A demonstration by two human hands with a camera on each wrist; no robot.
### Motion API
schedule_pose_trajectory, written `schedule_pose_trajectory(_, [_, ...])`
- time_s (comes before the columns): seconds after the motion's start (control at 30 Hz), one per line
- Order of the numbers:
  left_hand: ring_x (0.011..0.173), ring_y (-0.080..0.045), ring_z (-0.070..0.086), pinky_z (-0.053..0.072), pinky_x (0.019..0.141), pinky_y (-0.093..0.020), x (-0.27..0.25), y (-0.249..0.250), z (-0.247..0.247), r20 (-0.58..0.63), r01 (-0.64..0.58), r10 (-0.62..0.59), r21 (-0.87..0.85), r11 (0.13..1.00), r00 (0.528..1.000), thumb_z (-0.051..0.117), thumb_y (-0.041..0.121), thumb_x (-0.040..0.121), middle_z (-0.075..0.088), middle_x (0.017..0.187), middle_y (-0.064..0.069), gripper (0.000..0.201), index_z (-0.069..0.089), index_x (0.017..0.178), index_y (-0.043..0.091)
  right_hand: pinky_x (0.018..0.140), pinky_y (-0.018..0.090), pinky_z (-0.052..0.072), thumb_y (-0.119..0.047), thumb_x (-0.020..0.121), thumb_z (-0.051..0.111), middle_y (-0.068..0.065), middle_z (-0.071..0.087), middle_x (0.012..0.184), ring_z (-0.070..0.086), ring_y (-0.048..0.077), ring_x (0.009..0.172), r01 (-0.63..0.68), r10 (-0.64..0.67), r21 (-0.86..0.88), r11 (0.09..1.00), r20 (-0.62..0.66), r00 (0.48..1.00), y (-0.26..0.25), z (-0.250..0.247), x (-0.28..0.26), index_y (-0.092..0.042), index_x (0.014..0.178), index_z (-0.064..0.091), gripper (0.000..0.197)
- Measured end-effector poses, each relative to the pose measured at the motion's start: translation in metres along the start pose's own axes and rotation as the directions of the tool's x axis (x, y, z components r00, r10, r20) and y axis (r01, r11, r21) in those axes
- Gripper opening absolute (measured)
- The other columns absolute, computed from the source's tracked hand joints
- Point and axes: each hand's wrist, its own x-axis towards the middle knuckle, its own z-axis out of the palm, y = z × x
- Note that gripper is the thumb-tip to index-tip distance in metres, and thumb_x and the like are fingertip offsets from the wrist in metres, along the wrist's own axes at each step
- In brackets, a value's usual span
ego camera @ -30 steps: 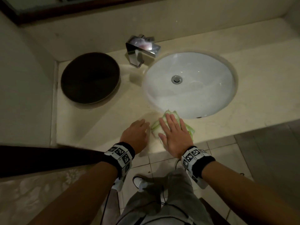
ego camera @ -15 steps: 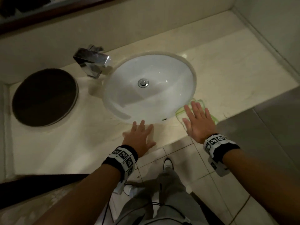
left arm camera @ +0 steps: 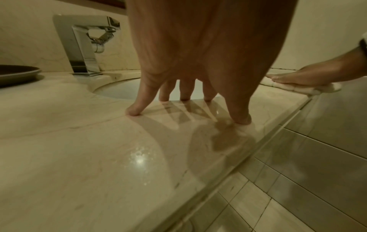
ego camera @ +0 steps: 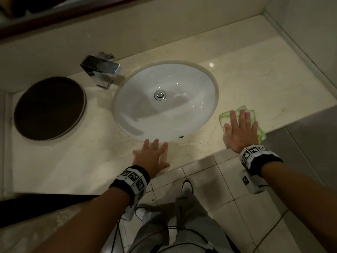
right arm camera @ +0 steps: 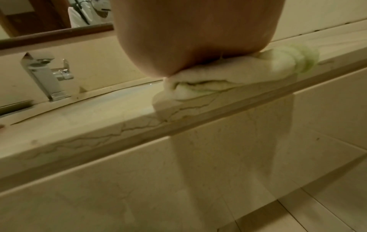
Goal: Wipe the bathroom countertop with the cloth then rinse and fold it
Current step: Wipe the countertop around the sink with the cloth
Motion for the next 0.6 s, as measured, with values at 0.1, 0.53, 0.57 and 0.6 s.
schedule_pose_trajectory(0.1, [0.148,-0.032,0.003,0.025,0.108,-0.067,0.0,-0.001,0.001,-0.011,0.0,0.0,0.001,1.0,1.0,0.048,0.062,0.089,0.004,0.162,-0.002,0.081,0.005,0.152,0.036,0.119,0.054,-0.003,-0.05,0.098,0.002,0.015,-0.012,0.161,-0.011,0.031,0.148,0.04,-0.04,-0.022,0.999,0.002,0.999,-0.009,0.003,-0.008,-0.022,0.154,-0.007,0.063])
schedule_pose_trajectory(0.53, [0.148,-0.032,-0.001,0.017,0.117,-0.055,-0.018,-0.027,0.016,-0.092,-0.098,0.094,-0.042,0.994,0.991,0.039,0.046,0.099,-0.002,0.162,-0.007,0.065,0.01,0.153,0.026,0.118,0.058,0.004,-0.049,0.096,0.005,0.013,-0.008,0.161,-0.009,0.032,0.148,0.458,-0.457,-0.105,0.883,0.037,0.889,-0.095,0.043,-0.07,-0.022,0.155,0.005,0.064])
schedule_pose_trajectory(0.57, [0.148,-0.032,0.0,0.016,0.119,-0.05,-0.024,-0.039,0.02,-0.11,-0.105,0.096,-0.075,0.992,0.989,0.038,0.043,0.1,0.0,0.162,-0.008,0.062,0.012,0.153,0.024,0.117,0.059,0.009,-0.049,0.098,0.007,0.014,-0.002,0.161,-0.003,0.034,0.148,0.504,-0.504,-0.114,0.856,0.031,0.863,-0.111,0.048,-0.078,-0.022,0.155,0.011,0.063])
schedule_pose_trajectory(0.6, [0.148,-0.032,0.002,0.016,0.12,-0.047,-0.026,-0.044,0.024,-0.126,-0.118,0.105,-0.1,0.988,0.987,0.038,0.041,0.1,0.004,0.162,-0.009,0.061,0.014,0.153,0.023,0.116,0.06,0.011,-0.048,0.099,0.007,0.015,0.004,0.161,0.002,0.035,0.148,0.53,-0.53,-0.119,0.84,0.032,0.847,-0.119,0.051,-0.085,-0.021,0.154,0.015,0.062])
